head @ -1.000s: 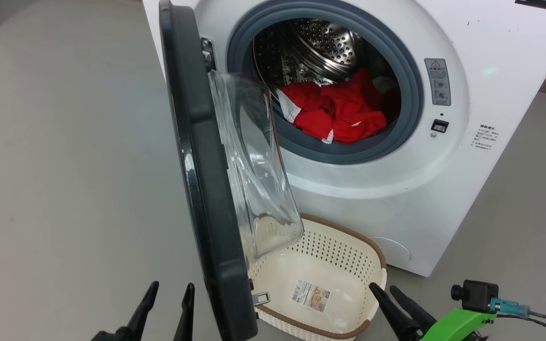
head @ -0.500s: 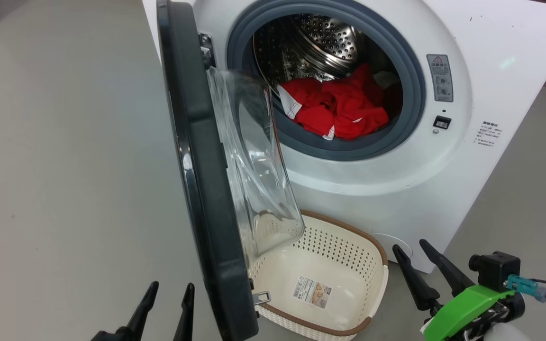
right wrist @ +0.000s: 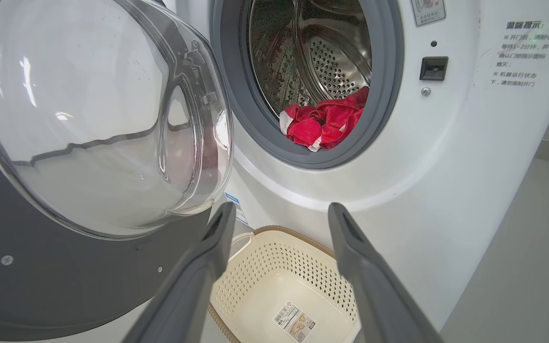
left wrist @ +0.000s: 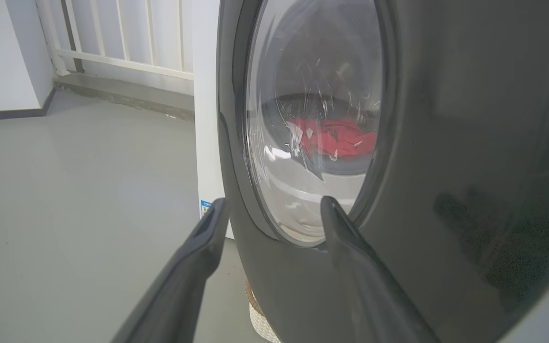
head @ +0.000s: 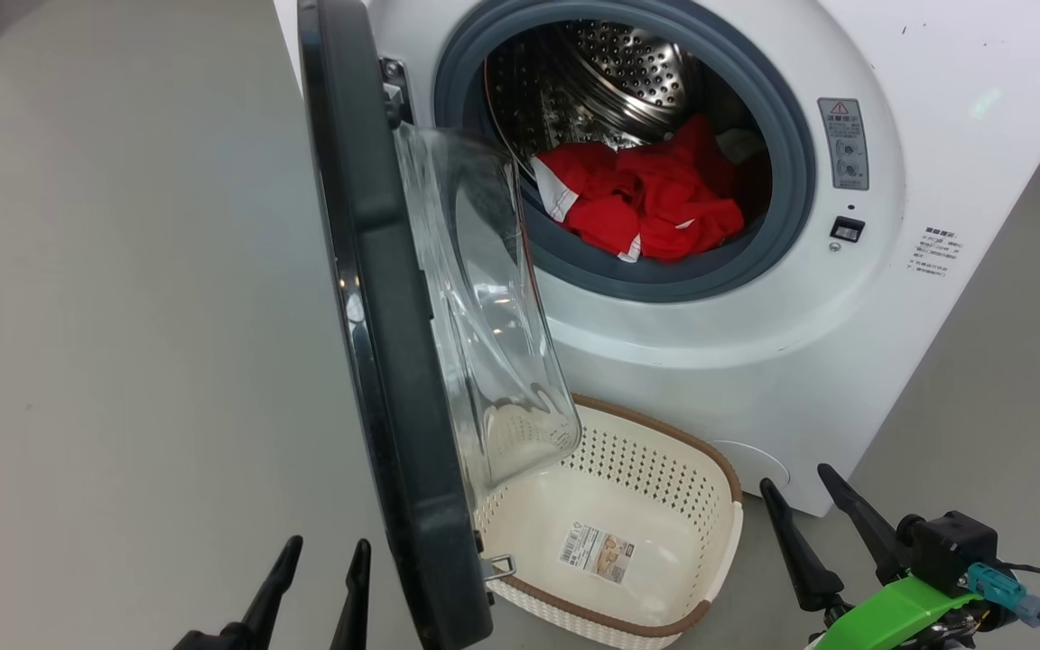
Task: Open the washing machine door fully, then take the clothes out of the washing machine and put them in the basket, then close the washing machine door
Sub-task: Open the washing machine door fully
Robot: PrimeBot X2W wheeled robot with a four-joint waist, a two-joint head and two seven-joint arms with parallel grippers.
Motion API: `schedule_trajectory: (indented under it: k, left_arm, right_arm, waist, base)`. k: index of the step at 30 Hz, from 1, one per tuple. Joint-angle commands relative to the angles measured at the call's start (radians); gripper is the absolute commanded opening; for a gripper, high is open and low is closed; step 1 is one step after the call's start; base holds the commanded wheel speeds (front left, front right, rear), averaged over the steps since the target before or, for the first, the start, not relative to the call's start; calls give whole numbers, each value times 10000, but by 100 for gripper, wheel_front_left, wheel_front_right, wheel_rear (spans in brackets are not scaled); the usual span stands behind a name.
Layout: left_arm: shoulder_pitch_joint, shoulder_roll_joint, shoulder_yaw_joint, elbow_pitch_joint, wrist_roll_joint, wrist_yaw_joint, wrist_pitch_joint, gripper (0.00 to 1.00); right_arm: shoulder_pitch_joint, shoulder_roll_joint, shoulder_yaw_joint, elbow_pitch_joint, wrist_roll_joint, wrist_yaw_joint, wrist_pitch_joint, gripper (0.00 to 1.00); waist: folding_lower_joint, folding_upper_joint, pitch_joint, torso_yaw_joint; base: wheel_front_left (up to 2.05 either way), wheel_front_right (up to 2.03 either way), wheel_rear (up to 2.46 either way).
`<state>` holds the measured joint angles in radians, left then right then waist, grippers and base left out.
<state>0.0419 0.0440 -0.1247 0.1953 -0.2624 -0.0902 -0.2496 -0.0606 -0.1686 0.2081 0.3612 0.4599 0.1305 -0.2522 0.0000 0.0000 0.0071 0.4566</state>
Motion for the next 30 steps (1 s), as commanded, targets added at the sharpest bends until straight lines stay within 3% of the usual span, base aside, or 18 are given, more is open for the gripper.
schedule_trajectory:
  k: [1,8,9,11,17,21,26,30]
  left_arm:
    - [-292,62,338,-262,2,-49,-122,100]
    - [-340,62,372,-307,-24,-33,-122,100]
    - [-350,62,393,-343,-47,-20,-122,77]
    - [-364,62,477,-463,-100,37,-122,0]
    - [-544,62,1036,-1516,-351,240,-122,0]
    - [-842,62,1281,-3110,-602,273,-122,0]
    - [-997,62,623,-4586,-650,7,-122,0]
    - [-871,62,-294,-4968,-435,-212,-122,0]
  right_arm:
    - [-113,-75,145,-242,-160,2,-94,100]
    - [-97,3,69,-317,-353,2,-95,100]
    - [-83,17,48,-328,-372,2,-95,100]
    - [-57,45,14,-349,-401,2,-95,100]
    - [-20,88,-29,-400,-431,2,-95,100]
    - [-18,75,-19,-433,-452,2,-95,100]
    - [-14,103,-30,-458,-463,2,-95,100]
    - [-30,122,-5,-468,-453,2,-95,100]
  waist:
    - [0,0,6,-4]
    - [0,0,37,-2]
    - [0,0,25,3]
    - [0,0,9,10]
    - [0,0,-30,33]
    - [0,0,-42,45]
    - [0,0,-48,10]
    - [0,0,-44,-51]
  base:
    - [0,0,0]
    - [0,0,0]
    - [0,0,0]
    - [0,0,0]
    - [0,0,0]
    - [0,0,0]
    - [0,0,0]
    - [0,0,0]
